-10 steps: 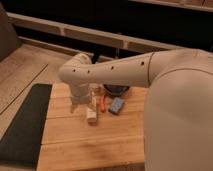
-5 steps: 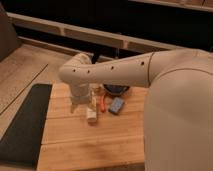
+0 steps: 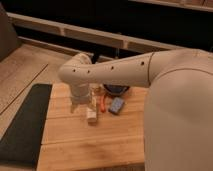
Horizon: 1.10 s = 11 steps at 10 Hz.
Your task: Stand the bottle upright
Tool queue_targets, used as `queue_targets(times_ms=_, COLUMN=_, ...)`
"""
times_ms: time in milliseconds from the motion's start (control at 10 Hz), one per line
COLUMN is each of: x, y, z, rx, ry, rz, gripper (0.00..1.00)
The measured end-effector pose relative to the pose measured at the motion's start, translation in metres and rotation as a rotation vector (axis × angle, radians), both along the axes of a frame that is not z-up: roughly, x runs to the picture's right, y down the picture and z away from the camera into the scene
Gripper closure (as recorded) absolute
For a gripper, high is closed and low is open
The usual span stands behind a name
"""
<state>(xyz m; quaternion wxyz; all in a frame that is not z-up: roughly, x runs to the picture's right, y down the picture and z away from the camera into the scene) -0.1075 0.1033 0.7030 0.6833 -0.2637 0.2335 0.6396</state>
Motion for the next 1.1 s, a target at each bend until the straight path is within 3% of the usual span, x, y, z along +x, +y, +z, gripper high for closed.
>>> queue_targets(times_ms=800, x=0.001, y=-0.001, z=0.0, rx=0.006, ry=0.002, rz=-0.003, gripper=0.35)
queue_targets(times_ms=900, x=0.003, y=-0.006, z=0.003, rx=0.025, ry=0.01, rz=-0.007, gripper=0.35)
queue_targets(times_ms=1100, x=0.016, y=-0.047, z=0.017, rx=0.147, ry=0.015, rz=-0.035, gripper=0.35)
